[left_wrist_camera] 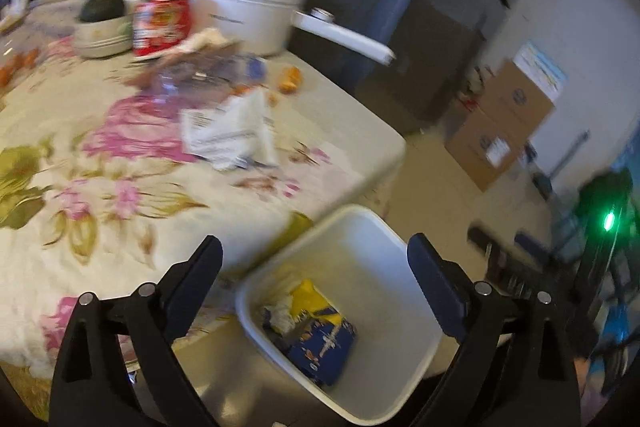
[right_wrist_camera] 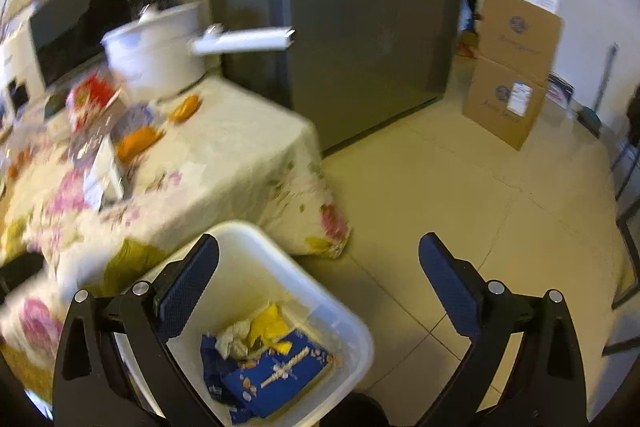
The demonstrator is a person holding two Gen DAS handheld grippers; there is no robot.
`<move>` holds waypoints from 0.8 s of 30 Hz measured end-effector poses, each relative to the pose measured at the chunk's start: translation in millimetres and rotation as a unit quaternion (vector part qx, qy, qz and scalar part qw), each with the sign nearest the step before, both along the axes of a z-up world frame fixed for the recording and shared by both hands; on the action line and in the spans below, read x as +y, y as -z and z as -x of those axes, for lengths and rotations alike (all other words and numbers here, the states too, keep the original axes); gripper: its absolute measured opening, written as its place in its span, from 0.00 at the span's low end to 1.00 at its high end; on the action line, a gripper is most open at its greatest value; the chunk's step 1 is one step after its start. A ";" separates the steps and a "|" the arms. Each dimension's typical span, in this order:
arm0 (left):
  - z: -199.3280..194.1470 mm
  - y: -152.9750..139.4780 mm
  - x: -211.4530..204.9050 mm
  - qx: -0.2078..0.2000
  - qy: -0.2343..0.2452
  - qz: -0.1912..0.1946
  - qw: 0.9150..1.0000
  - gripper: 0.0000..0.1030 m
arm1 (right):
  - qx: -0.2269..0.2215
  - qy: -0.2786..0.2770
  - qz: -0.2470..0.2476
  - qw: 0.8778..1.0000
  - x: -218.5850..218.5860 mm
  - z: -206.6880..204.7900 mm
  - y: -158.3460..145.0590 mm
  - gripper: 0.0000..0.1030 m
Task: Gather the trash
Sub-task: 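Grasp the white paper wrapper with the right gripper and lift it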
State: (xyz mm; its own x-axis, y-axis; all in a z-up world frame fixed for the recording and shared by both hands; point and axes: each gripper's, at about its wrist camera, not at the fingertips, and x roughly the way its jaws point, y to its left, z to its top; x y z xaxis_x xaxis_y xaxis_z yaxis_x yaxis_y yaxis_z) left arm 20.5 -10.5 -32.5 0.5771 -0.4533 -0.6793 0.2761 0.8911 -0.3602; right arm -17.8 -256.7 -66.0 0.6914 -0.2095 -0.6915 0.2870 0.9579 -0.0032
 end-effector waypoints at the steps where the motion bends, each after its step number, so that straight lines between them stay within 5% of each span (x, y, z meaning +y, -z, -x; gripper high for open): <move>1: -4.7 -2.3 14.6 0.004 -0.023 0.013 1.000 0.88 | 0.011 -0.018 -0.001 1.000 7.0 -3.0 2.2 0.93; 11: -21.3 -14.2 122.0 0.013 -0.179 0.074 0.981 0.93 | 0.072 -0.182 -0.083 0.977 74.4 -74.3 -5.0 0.93; 18: -20.6 -17.3 147.4 0.023 -0.195 0.098 0.976 0.93 | 0.094 -0.246 -0.147 0.953 106.6 -138.2 -10.1 0.93; 24: -23.9 -11.0 151.4 0.035 -0.195 0.110 0.974 0.93 | 0.096 -0.259 -0.149 0.949 126.0 -170.6 -7.7 0.93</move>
State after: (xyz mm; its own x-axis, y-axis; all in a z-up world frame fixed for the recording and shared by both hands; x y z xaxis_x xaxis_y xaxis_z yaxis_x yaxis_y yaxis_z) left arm 44.4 140.9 -21.5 0.6903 -0.3488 -0.6339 -0.0993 0.8221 -0.5606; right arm 152.8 -130.7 -58.3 0.5032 0.3487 -0.7907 -0.2020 0.9371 0.2847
